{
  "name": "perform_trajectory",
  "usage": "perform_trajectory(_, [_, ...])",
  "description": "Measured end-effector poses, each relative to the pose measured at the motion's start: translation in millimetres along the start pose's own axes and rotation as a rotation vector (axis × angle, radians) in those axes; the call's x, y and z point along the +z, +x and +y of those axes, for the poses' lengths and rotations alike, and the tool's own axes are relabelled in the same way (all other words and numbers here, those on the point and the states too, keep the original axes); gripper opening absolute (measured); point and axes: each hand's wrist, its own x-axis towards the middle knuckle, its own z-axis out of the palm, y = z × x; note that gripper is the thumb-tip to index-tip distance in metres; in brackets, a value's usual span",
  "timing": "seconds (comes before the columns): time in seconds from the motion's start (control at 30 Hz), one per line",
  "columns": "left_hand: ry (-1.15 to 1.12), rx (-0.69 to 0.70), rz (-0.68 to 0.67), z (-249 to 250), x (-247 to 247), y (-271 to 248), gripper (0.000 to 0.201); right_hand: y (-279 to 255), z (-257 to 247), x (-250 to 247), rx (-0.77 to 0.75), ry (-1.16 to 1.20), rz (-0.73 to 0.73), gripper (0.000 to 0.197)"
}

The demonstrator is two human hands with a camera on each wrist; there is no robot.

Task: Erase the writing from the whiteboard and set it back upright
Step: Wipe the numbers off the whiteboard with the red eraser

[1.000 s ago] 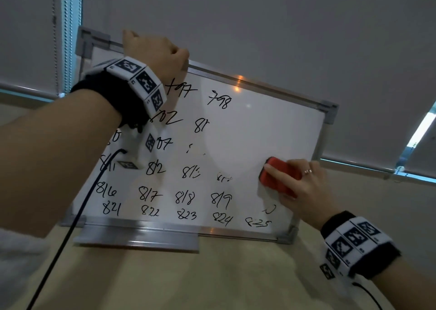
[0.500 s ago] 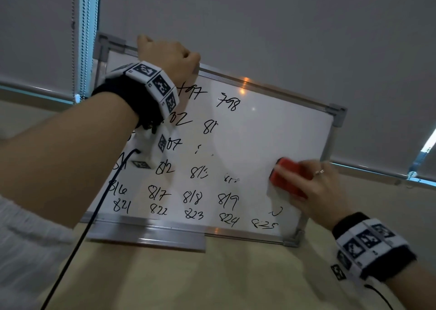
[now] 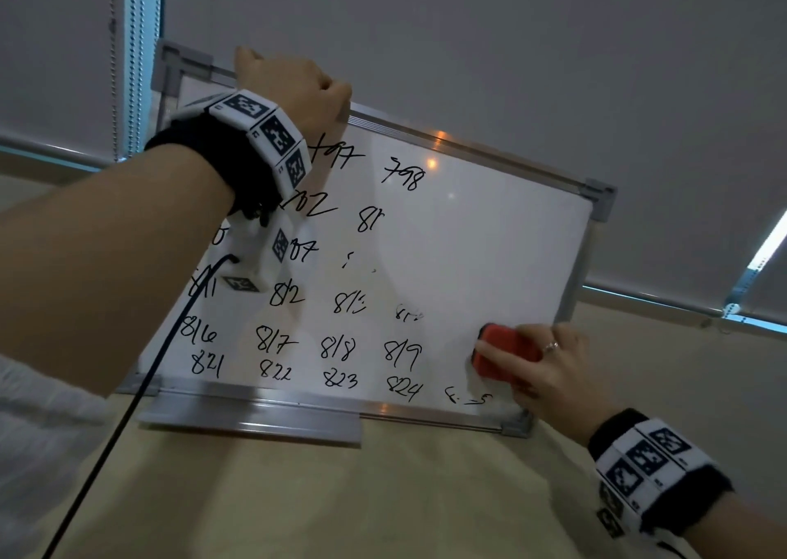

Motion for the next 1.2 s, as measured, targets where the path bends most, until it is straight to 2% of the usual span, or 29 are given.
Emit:
perform_trajectory(0.03, [0.005,0.002,0.000,1,0,0,0.051,-9,-8,3,-0.069,-0.016,-0.042,0.065])
perform_trajectory(0.1, [0.005,0.001,-0.002,0,0,1,0.051,-21,-13,7,-0.197,-0.060,-0.098,0.052])
perform_trajectory(0.17, [-0.008,0.000,0.000,0,0,1,0.050,-17,-4,5,-0.250,-0.084,-0.082,0.049])
perform_trajectory(0.23, [-0.011,0.007,-0.006,1,0,0,0.049,-4,9,0,-0.185,-0.076,-0.010,0.052])
perform_trajectory(0.3, [0.003,0.012,-0.010,1,0,0,0.049,5,26,-7,-0.025,-0.053,0.037,0.060])
perform_trajectory(0.37, [0.010,0.009,-0.007,0,0,0,0.049,9,37,-13,0.126,-0.032,0.047,0.059])
perform_trajectory(0.4, [0.010,0.005,-0.003,0,1,0,0.049,8,36,-13,0.152,-0.031,0.051,0.056])
perform_trajectory(0.47, [0.009,0.002,0.002,2,1,1,0.046,-5,22,-4,0.040,-0.030,0.018,0.053])
perform_trajectory(0.53, [0.006,0.003,0.001,3,0,1,0.045,-28,4,8,-0.202,-0.069,-0.117,0.057])
perform_trajectory(0.6, [0.004,0.002,0.007,2,0,0,0.047,-39,-2,12,-0.338,-0.108,-0.229,0.060])
perform_trajectory(0.67, [0.001,-0.001,0.011,1,-1,-1,0.049,-27,3,6,-0.337,-0.112,-0.169,0.050])
perform_trajectory(0.77, [0.008,0.003,0.015,2,0,-2,0.052,0,18,-8,-0.133,-0.069,0.002,0.045])
perform_trajectory(0.87, [0.003,0.009,0.032,2,2,-1,0.051,8,25,-14,0.026,-0.060,0.087,0.047])
perform_trajectory(0.93, [0.001,0.016,0.038,1,2,-1,0.050,-2,14,-7,-0.054,-0.043,0.061,0.050])
perform_trajectory(1.0, [0.001,0.019,0.038,1,1,-1,0.048,-21,-2,5,-0.220,-0.049,-0.077,0.058])
perform_trajectory(1.07, [-0.009,0.009,0.025,0,0,-2,0.045,-33,-6,10,-0.275,-0.079,-0.209,0.070])
perform_trajectory(1.13, [-0.012,0.001,-0.004,1,0,-2,0.044,-29,-4,8,-0.275,-0.088,-0.210,0.071])
perform_trajectory(1.2, [-0.013,0.001,-0.028,4,0,-3,0.044,-17,-9,5,-0.293,-0.077,-0.170,0.059])
